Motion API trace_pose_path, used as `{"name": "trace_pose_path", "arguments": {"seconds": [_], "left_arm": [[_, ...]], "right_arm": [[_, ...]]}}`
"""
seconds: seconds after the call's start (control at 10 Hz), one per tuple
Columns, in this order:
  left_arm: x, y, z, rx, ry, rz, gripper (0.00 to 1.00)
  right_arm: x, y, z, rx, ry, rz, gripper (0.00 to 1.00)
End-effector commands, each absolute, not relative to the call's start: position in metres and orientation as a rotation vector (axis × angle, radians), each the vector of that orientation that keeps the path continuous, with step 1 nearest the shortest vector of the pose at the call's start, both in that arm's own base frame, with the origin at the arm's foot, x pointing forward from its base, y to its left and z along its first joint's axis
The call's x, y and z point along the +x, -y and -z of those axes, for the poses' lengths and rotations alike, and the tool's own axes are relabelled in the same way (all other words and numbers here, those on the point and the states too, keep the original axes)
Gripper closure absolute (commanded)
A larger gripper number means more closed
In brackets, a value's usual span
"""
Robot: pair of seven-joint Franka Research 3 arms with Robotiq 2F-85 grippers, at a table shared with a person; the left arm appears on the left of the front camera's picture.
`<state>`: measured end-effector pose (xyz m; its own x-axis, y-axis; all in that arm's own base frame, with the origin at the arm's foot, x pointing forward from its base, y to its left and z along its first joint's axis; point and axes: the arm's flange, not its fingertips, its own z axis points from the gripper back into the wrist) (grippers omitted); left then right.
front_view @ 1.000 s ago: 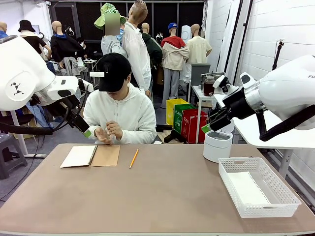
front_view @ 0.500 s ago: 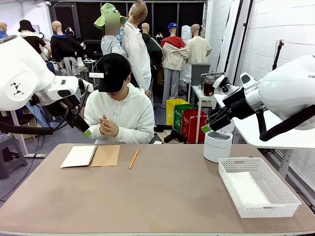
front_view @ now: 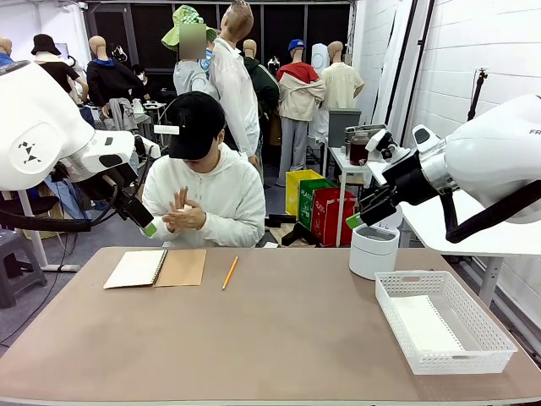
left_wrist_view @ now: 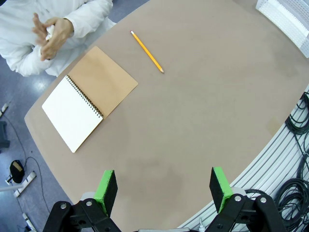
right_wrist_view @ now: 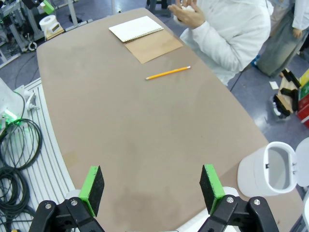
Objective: Sort the paper based on its condition.
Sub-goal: If a person hands you a paper, place it in the Organizing basket , and if it's crumpled, put it in the Trash can.
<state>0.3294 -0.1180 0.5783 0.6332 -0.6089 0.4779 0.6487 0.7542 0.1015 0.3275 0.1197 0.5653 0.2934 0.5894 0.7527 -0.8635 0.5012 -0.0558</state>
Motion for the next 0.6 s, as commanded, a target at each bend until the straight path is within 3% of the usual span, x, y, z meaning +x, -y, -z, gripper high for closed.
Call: {"name": "trace_pose_path", "arguments": {"seconds": [0.0,0.5], "left_arm": [[0.3294,0.1174,-0.5787,-0.1,0.515,0.73,0.0],[0.3294,0.1174,-0.5787,-0.1,0.515,0.73,0.0]], "right_arm": [[0.3271,-0.1197,-0.5653,0.413,0.801,-1.007,0.0],[0.3271,-0.1197,-0.5653,0.413,0.801,-1.007,0.0]]}}
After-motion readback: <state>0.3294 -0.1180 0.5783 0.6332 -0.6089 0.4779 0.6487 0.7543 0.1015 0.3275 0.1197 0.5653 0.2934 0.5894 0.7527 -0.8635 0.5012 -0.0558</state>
